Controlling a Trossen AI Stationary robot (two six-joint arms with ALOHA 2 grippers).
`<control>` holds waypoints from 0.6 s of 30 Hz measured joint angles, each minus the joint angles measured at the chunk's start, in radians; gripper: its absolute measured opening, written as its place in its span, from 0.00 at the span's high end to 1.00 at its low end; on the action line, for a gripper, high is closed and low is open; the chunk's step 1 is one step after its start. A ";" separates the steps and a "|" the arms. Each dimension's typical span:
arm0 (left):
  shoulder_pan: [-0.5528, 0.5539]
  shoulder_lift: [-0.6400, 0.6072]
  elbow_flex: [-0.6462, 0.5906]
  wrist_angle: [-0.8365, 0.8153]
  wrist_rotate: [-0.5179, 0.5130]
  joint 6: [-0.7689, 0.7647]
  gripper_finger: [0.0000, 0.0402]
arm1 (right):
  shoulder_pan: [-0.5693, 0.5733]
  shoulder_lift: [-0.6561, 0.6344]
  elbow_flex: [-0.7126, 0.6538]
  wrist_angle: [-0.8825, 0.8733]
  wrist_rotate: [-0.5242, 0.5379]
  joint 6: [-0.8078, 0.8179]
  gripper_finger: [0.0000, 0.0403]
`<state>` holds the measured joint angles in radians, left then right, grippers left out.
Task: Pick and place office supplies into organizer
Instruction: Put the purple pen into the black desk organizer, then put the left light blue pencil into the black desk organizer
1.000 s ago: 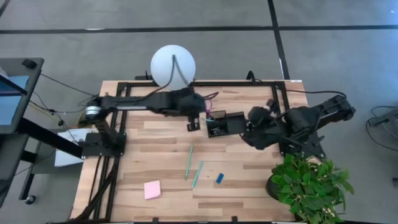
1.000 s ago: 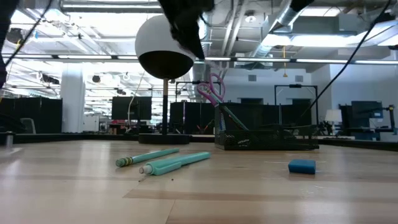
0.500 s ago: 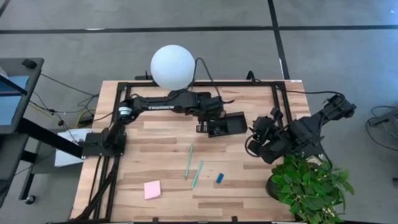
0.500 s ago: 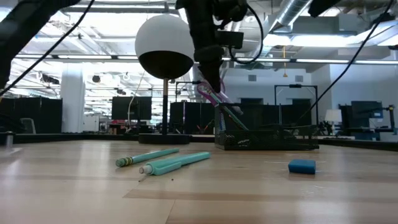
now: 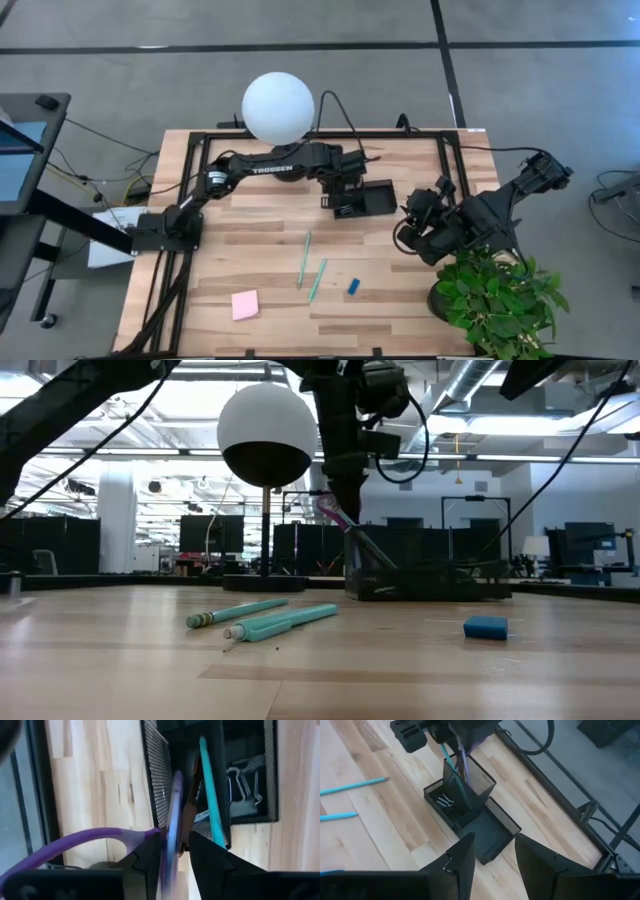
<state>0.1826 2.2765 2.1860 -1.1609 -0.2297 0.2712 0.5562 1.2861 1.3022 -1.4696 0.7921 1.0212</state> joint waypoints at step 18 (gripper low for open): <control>-0.112 -0.306 0.019 -0.159 0.021 -0.316 0.75 | 0.033 0.010 -0.040 0.066 0.104 0.071 0.67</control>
<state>0.0710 1.9707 2.2051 -1.3195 -0.2084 -0.0450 0.5893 1.2965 1.2626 -1.4039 0.8966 1.0920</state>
